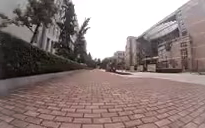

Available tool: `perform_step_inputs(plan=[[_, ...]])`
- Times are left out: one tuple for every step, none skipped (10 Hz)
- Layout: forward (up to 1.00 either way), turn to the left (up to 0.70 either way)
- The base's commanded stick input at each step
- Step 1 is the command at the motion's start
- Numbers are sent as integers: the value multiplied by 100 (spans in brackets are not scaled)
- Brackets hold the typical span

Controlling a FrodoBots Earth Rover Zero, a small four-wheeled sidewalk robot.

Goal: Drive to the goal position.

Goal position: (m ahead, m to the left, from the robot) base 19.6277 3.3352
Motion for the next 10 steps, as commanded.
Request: perform_step_inputs(plan=[[70, 13], [70, 9], [70, 4], [70, 0], [70, 0], [70, 0], [70, 0], [70, 0], [70, 0], [70, 2]])
